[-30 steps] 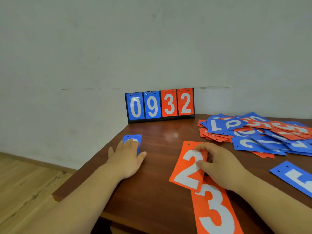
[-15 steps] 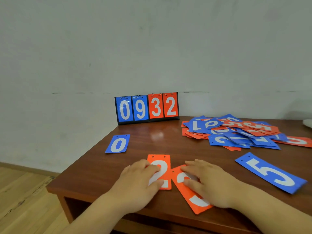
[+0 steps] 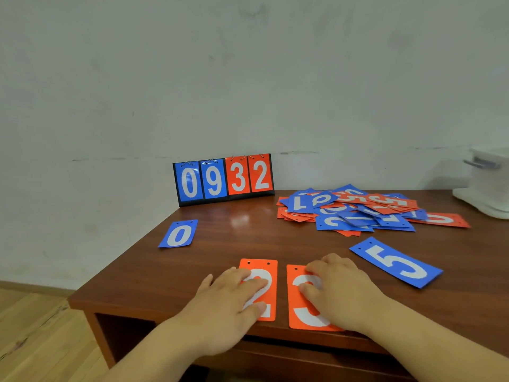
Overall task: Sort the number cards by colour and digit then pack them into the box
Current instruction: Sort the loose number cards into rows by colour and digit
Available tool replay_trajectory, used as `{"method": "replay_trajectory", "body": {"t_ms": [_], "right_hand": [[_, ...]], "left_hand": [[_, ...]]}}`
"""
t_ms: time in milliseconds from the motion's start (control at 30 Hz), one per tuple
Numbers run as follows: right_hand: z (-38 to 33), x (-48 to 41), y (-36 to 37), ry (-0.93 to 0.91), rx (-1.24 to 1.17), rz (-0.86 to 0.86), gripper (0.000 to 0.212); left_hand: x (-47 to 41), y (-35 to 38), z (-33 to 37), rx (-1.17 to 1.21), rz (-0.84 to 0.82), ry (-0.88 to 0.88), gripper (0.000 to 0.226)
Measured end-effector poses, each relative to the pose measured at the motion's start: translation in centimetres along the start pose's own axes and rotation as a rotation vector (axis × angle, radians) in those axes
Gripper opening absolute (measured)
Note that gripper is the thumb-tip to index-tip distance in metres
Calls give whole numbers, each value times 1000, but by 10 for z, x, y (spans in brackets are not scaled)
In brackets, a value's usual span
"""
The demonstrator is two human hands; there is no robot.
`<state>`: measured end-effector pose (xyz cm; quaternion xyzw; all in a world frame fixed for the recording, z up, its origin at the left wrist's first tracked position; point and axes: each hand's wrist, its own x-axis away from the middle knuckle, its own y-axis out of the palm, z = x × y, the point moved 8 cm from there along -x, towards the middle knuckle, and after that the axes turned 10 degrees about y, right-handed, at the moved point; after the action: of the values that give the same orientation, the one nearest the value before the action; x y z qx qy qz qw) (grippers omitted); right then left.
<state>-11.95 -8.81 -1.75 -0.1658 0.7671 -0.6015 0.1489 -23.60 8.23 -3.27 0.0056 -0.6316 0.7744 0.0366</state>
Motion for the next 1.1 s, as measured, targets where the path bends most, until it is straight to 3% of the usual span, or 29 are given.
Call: {"method": "replay_trajectory", "body": {"t_ms": [367, 633, 800, 1100], "right_hand": [[7, -10, -7, 25, -106, -6, 53], [86, -70, -63, 177, -241, 97, 39], [139, -119, -79, 263, -194, 97, 52], [169, -198, -46, 140, -68, -61, 77]], "left_hand": [[-7, -5, 7, 4, 93, 21, 56], [-88, -43, 21, 52, 138, 27, 63], [-183, -60, 35, -2, 141, 83, 71], [-321, -27, 58, -88, -55, 236, 73]]}}
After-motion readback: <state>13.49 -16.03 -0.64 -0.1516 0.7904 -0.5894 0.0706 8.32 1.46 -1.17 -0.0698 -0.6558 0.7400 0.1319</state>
